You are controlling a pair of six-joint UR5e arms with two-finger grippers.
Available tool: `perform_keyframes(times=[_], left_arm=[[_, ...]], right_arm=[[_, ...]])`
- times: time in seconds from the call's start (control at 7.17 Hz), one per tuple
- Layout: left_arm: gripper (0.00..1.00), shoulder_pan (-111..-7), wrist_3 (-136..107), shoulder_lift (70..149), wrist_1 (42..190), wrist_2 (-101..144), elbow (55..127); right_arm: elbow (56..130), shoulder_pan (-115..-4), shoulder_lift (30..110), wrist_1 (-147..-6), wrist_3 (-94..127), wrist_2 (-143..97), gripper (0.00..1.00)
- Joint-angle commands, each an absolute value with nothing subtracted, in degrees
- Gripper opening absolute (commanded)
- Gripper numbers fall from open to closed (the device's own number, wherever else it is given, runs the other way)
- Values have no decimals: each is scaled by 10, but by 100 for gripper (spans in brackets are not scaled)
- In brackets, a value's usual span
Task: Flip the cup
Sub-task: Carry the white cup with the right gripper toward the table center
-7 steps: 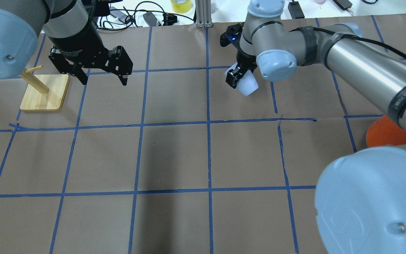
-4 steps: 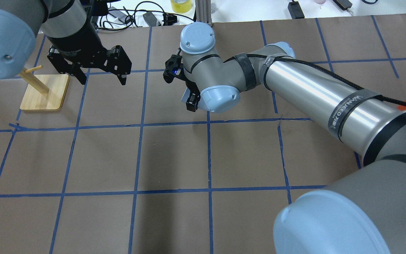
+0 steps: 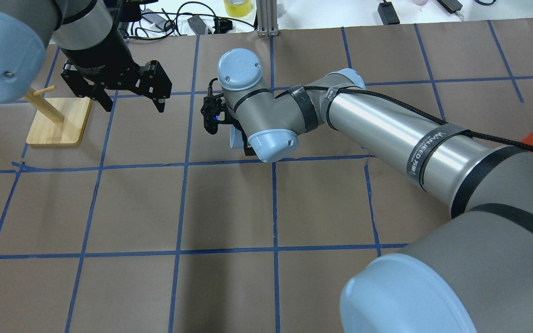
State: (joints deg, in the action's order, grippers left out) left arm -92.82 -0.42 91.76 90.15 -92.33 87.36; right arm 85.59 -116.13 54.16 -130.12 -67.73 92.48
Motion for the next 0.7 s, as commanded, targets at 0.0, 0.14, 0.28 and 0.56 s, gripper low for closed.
perform_keyframes(times=[0.0,0.14,0.28,0.56], left_arm=[[100,-928,-4,919,904,-924,874],[100,-927,-4,919,904,-923,874],[100,-927,-3,921,904,-922,874],[100,-927,-3,921,904,-922,874]], right_arm=[[853,-1163,527,-1296,-687,932,58],[853,-1162,526,-1291,-685,929,69],[856,-1162,525,-1289,-679,922,92],[855,-1154,556,-1218,-666,912,100]])
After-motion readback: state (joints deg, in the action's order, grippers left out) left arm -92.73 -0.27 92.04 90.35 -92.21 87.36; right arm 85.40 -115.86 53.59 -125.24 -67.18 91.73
